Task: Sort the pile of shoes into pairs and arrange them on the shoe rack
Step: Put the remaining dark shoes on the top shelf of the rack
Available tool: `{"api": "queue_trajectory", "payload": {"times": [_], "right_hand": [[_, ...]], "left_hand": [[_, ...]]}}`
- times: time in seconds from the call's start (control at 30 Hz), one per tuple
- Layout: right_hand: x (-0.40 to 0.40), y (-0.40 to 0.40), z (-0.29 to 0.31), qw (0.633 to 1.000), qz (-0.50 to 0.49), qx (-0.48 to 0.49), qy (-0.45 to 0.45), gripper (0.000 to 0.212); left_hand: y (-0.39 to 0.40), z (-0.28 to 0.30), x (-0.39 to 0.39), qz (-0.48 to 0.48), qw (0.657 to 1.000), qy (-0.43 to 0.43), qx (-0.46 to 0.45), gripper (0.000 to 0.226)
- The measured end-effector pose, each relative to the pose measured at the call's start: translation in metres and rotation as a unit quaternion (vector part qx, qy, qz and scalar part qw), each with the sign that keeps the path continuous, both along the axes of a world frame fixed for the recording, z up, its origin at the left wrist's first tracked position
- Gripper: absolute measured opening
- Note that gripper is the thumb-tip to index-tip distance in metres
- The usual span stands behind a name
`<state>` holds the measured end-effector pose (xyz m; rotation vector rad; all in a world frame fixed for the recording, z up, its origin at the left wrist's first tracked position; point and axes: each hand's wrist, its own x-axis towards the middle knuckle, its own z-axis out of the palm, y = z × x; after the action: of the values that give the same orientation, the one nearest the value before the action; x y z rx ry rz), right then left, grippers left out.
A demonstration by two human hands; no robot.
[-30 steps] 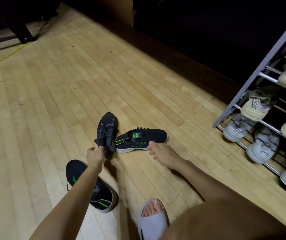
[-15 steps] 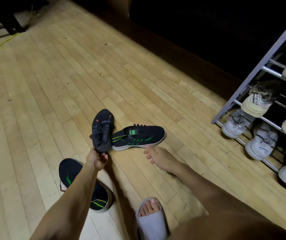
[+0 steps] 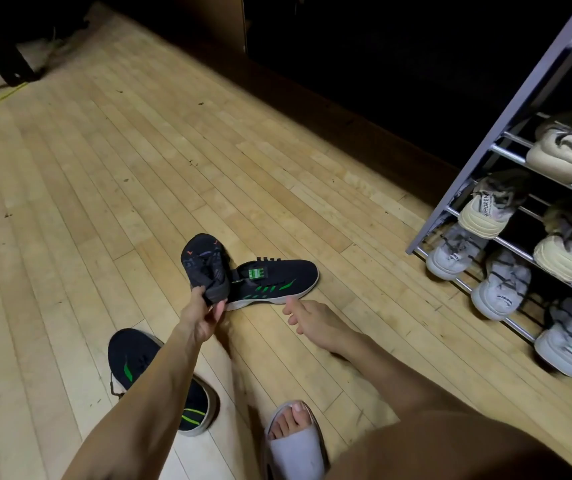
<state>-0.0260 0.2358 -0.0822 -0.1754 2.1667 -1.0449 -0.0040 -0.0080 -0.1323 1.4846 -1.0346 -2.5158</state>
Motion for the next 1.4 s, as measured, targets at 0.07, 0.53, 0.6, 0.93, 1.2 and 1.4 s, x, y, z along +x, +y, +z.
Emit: {"api": "queue_trajectory", "payload": {"times": [0.07,0.53,0.6,0.93,1.2,1.4], "right_hand": [[-0.002,0.003,0.006,1.0,-0.007,-0.002,0.004,0.054],[-0.039,0.053,0.128,0.983,-0.101,-0.065,0.138,0.054],[-0.039,0.07,0.153,0.977,-0.111,-0.066,0.171,0.044],[-0.03,0.143,0.278,0.929,-0.164,-0.1,0.317,0.058],[-0.038,0.208,0.333,0.896,-0.226,-0.109,0.366,0.037],[-0.057,0.247,0.349,0.881,-0.27,-0.112,0.371,0.035]], "left_hand": [[0.004,0.006,0.0,-0.007,1.0,0.016,-0.005,0.036],[0.105,0.162,-0.032,-0.126,0.974,0.19,-0.01,0.034],[0.125,0.185,-0.031,-0.144,0.965,0.221,0.0,0.031],[0.247,0.299,-0.032,-0.296,0.888,0.352,-0.017,0.031],[0.307,0.371,-0.046,-0.358,0.851,0.379,-0.065,0.019],[0.358,0.388,-0.072,-0.343,0.863,0.365,-0.062,0.026]]}}
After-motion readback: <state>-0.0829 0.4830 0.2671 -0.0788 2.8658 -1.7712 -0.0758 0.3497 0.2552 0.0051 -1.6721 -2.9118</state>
